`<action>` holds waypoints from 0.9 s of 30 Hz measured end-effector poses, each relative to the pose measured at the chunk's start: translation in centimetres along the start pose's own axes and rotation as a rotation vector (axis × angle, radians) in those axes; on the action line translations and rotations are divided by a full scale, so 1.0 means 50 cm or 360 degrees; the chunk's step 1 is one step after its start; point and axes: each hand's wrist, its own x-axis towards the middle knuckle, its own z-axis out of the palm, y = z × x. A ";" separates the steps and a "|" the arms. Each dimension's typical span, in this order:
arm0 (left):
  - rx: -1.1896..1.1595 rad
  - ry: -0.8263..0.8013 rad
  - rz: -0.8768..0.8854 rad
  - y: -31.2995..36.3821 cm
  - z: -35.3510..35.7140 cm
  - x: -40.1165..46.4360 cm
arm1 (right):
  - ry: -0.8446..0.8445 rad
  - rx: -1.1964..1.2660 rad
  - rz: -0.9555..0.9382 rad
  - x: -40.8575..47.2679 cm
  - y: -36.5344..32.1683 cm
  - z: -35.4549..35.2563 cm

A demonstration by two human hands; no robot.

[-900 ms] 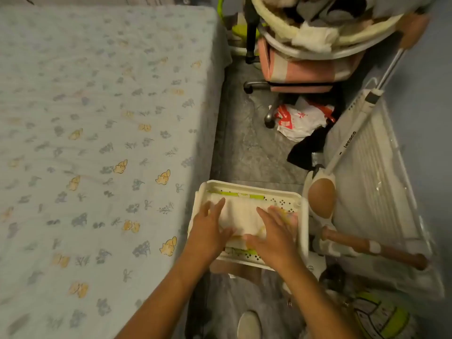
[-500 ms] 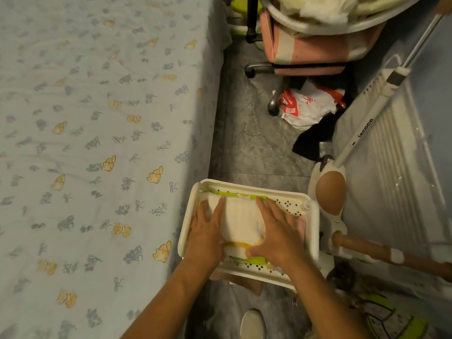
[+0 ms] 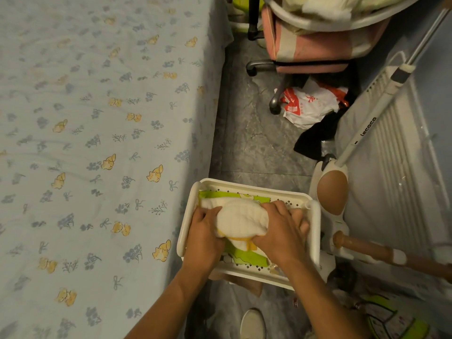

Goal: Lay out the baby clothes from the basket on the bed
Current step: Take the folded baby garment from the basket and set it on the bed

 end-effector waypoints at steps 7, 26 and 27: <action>-0.0149 0.0236 0.0108 0.042 -0.019 -0.050 | 0.0001 0.0447 -0.0097 -0.015 0.018 -0.042; -0.0299 0.0757 0.0314 0.072 -0.272 -0.156 | -0.0111 0.0917 -0.0448 -0.090 -0.178 -0.228; -0.0318 0.0778 0.0280 0.061 -0.298 -0.165 | -0.0117 0.0889 -0.0480 -0.098 -0.208 -0.231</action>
